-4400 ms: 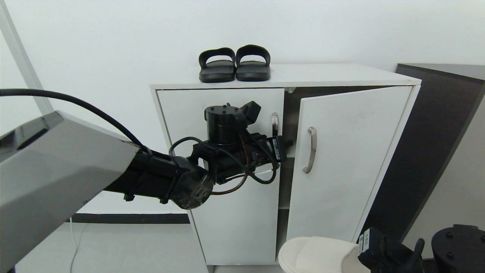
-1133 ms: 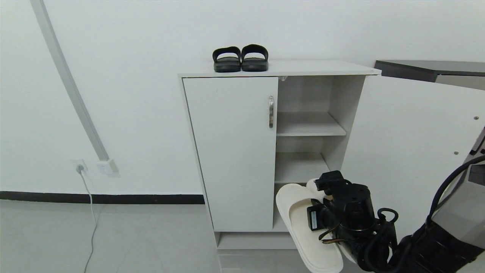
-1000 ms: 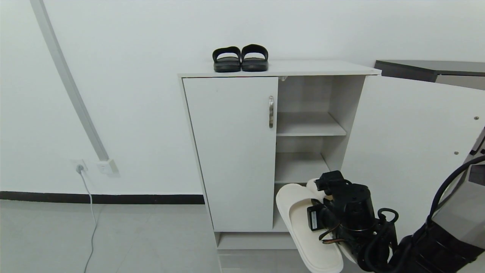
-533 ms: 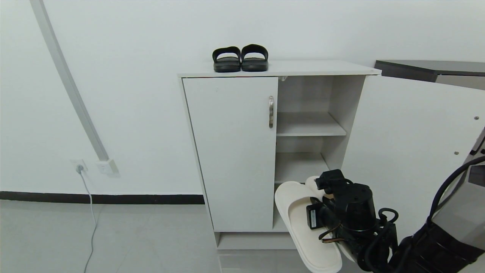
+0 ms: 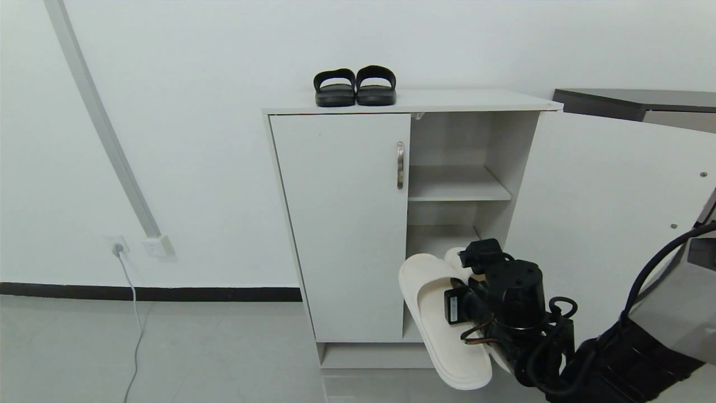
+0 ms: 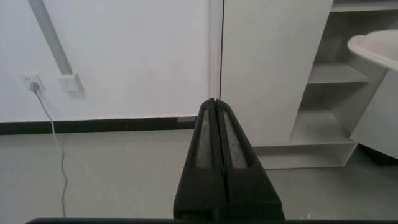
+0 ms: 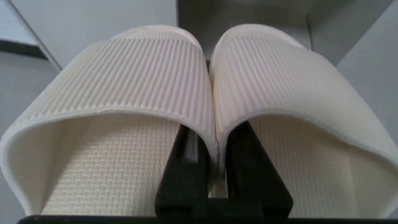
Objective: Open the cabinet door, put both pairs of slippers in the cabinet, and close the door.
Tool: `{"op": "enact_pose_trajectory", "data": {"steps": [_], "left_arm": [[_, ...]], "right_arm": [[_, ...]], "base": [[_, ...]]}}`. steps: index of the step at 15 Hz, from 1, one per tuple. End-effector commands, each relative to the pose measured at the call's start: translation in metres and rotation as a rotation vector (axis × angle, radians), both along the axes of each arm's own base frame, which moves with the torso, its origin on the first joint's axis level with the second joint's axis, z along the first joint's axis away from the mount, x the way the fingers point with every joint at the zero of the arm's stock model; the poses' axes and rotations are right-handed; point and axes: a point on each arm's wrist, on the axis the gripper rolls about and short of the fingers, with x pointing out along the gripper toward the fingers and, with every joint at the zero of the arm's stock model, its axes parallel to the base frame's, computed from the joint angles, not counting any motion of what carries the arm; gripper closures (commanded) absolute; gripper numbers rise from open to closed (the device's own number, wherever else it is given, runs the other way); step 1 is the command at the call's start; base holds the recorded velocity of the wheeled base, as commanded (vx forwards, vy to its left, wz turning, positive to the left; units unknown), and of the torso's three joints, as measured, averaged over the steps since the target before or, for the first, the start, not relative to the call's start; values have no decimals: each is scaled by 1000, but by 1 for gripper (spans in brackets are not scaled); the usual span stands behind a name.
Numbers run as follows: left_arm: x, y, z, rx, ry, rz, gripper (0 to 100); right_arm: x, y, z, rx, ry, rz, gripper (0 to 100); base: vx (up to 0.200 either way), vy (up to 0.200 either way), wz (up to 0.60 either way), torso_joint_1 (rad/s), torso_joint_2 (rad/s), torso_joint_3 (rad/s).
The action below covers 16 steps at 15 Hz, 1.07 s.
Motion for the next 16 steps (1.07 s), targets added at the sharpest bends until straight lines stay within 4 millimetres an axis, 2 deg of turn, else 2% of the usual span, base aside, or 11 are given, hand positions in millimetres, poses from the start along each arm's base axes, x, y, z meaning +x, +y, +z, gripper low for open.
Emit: {"op": "enact_pose_trajectory", "data": {"steps": [1, 3, 6, 11, 16], "left_arm": [[0, 0, 0, 0, 4, 0, 100], [0, 0, 0, 0, 3, 0, 100], [0, 0, 0, 0, 3, 0, 100], [0, 0, 0, -8, 4, 0, 100], [0, 0, 0, -10, 4, 0, 100]], "right_arm": [[14, 12, 5, 15, -27, -37, 100], [21, 22, 4, 15, -33, -105, 100], [25, 26, 3, 18, 14, -183, 100], [21, 32, 1, 10, 26, -188, 100], [19, 33, -2, -5, 23, -213, 100]], "base": [[0, 0, 0, 0, 0, 0], [0, 0, 0, 0, 0, 0], [0, 0, 0, 0, 0, 0], [0, 0, 0, 0, 0, 0], [0, -200, 0, 3, 5, 1]]}}
